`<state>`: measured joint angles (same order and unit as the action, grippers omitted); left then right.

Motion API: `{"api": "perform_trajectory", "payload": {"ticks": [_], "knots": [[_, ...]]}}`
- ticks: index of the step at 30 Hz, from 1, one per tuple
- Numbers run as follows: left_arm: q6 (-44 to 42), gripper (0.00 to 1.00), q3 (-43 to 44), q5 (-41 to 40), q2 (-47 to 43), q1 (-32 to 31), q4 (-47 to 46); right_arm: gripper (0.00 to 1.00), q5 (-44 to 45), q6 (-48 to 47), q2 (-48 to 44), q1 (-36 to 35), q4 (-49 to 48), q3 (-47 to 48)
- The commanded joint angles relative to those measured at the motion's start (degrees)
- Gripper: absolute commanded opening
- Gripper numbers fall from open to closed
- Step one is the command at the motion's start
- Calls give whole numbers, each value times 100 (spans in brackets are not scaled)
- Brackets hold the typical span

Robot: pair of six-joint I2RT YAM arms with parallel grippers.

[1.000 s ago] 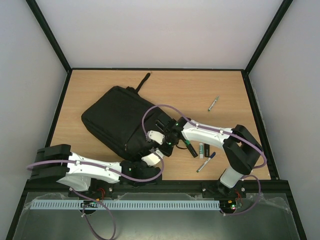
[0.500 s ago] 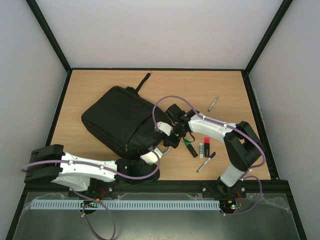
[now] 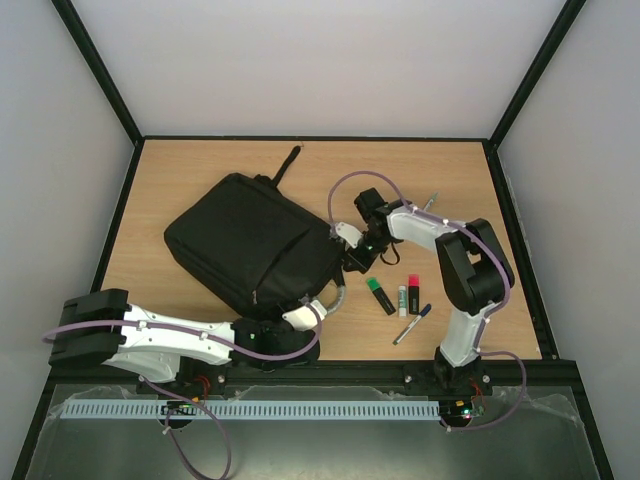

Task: Pack the student bag
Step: Zip the student bag at the center of the board.

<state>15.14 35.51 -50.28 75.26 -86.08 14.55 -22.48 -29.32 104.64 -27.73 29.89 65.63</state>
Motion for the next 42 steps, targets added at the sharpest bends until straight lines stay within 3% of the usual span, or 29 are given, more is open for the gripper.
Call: {"api": "perform_trajectory", "payload": {"ticks": [1,10,19,20,21,23,24,27,36,39,42], "knots": [[-63,2,20,42,-68,-154,-180,1,231,-154,260,444,178,237],[-200,2,-56,-386,-92,186,-247,1,191,-248,-796,336,71,-929],[-420,3,-243,-807,-525,898,-324,1,86,392,-1541,-882,30,-1256],[-387,5,-239,-843,-562,933,-301,1,86,469,-1526,-1043,19,-1241],[-398,14,-237,-824,-587,944,-295,1,94,543,-1515,-1189,-3,-1219],[-495,43,-194,-593,-613,869,-306,1,52,676,-1493,-1441,-16,-1156],[-623,51,-200,-449,-595,743,-389,1,-1,734,-1491,-1519,-7,-1108],[-732,60,-193,-344,-391,517,-476,1,-138,871,-1481,-1652,15,-987],[-1200,58,-142,105,109,873,-1216,1,-31,774,-1425,-1680,38,-984],[-1535,51,-26,143,357,1089,-1486,1,-6,708,-1433,-1673,73,-984],[-1788,35,57,341,522,1190,-1685,1,30,621,-1454,-1585,133,-980]]}}
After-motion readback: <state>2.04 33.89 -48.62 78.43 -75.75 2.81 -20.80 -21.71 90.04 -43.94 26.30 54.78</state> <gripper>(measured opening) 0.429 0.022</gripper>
